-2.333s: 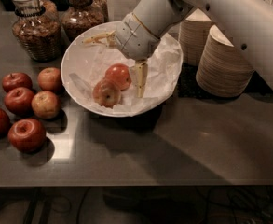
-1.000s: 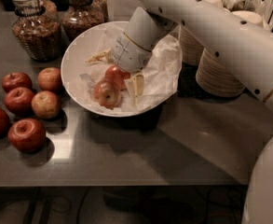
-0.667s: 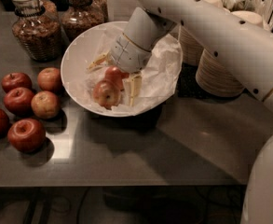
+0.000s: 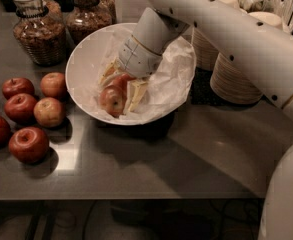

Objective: Pick apple from white bowl

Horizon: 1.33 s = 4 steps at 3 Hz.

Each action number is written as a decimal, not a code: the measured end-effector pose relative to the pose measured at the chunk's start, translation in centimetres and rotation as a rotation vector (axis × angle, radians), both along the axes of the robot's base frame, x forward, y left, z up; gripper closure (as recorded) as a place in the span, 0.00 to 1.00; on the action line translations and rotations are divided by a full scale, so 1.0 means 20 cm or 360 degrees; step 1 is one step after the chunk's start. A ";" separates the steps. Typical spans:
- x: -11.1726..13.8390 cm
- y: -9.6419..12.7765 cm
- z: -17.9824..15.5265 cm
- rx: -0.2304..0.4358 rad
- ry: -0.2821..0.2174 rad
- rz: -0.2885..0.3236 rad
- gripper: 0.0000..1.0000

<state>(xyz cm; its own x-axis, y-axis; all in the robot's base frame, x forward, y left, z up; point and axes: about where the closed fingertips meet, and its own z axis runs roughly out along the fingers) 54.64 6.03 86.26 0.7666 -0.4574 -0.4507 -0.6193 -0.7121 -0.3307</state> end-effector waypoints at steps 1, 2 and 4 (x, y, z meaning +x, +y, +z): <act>0.00 0.00 0.00 0.0000 0.0000 0.0000 0.89; 0.00 0.00 0.00 0.0000 0.0000 0.0000 1.00; -0.03 0.07 0.14 0.0239 -0.0071 0.0073 1.00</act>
Offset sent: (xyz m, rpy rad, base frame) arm 0.0000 0.0000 0.0000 0.0000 0.0000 0.0000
